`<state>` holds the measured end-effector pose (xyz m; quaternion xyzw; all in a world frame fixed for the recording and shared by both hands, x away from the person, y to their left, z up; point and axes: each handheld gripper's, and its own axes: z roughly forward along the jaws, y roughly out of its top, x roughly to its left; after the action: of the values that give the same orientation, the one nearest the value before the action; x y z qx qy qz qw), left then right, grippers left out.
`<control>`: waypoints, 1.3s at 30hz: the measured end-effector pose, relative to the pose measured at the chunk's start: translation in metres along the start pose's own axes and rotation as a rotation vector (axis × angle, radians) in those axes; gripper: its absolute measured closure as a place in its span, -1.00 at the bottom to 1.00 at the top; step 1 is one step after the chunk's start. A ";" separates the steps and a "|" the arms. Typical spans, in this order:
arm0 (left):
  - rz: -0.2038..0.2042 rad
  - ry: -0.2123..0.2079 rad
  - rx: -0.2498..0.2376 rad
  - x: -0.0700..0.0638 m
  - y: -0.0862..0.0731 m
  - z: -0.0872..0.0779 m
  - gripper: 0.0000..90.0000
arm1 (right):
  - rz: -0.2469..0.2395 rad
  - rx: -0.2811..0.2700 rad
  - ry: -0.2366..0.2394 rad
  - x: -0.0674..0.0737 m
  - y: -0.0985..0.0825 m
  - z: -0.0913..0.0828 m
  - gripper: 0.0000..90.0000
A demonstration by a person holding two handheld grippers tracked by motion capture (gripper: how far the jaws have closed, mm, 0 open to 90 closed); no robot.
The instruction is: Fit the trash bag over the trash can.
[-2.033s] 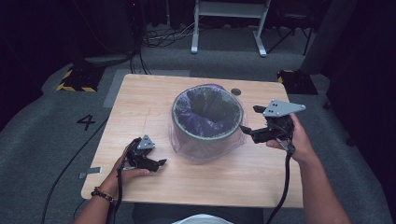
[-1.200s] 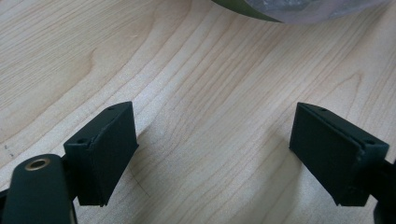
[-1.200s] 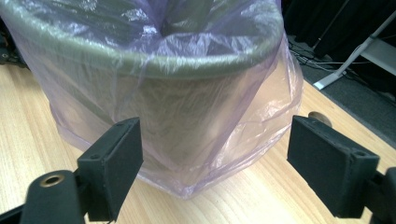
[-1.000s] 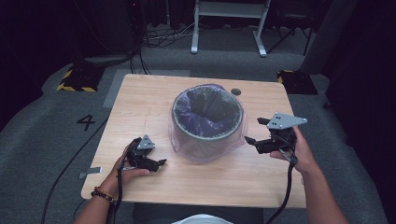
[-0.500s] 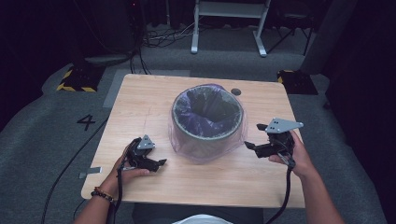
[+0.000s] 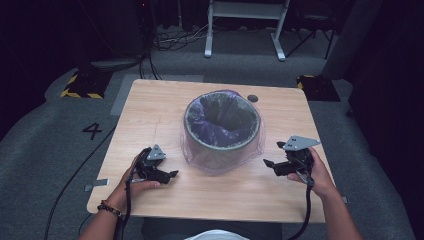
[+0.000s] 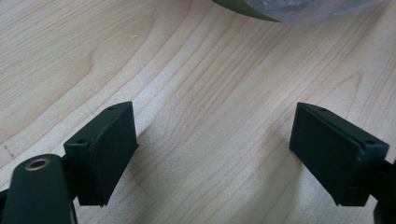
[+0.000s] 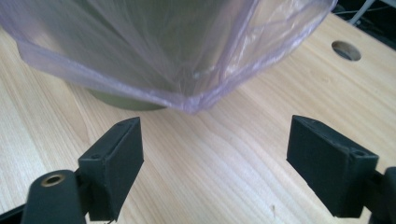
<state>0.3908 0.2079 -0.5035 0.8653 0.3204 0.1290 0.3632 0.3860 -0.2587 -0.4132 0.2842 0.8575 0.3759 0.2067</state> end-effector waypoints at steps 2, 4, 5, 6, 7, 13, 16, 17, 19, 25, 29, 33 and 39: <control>0.001 0.000 0.001 0.000 0.000 0.000 -0.68 | 0.000 0.007 -0.006 -0.001 -0.004 0.001 -0.58; 0.000 0.000 0.000 0.000 0.000 0.000 -0.68 | 0.004 0.012 -0.010 -0.001 -0.007 0.002 -0.58; 0.001 0.000 0.001 0.000 0.000 0.000 -0.68 | 0.021 0.018 -0.013 -0.003 -0.012 0.003 -0.58; 0.000 0.000 0.000 0.000 0.000 0.000 -0.68 | 0.029 0.021 -0.015 -0.003 -0.014 0.003 -0.58; 0.000 0.000 0.000 0.000 0.000 0.000 -0.68 | 0.030 0.028 -0.019 -0.003 -0.016 0.004 -0.58; 0.000 0.000 0.000 0.000 0.000 0.000 -0.68 | 0.043 0.049 -0.030 -0.006 -0.026 0.006 -0.58; 0.001 0.000 0.001 0.000 0.000 0.000 -0.68 | 0.052 0.058 -0.037 -0.006 -0.031 0.007 -0.58; 0.000 0.000 0.000 0.000 0.000 0.000 -0.68 | 0.049 0.062 -0.041 -0.006 -0.033 0.007 -0.58; 0.001 0.000 0.001 0.000 0.000 0.000 -0.68 | 0.049 0.074 -0.045 -0.006 -0.037 0.008 -0.58; 0.001 0.000 0.001 0.000 0.000 0.000 -0.68 | 0.032 0.098 -0.089 -0.008 -0.049 0.011 -0.58; 0.000 0.000 0.000 0.000 0.000 0.000 -0.68 | 0.046 0.079 -0.082 -0.011 -0.060 0.011 -0.57; 0.000 0.000 0.000 0.000 0.000 0.000 -0.68 | 0.061 0.078 -0.092 -0.013 -0.066 0.011 -0.56; 0.000 0.000 0.000 0.000 0.000 0.000 -0.68 | 0.094 0.088 -0.108 -0.015 -0.082 0.008 -0.55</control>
<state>0.3908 0.2079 -0.5035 0.8652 0.3206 0.1289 0.3633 0.3747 -0.3096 -0.4791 0.3528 0.8466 0.3311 0.2220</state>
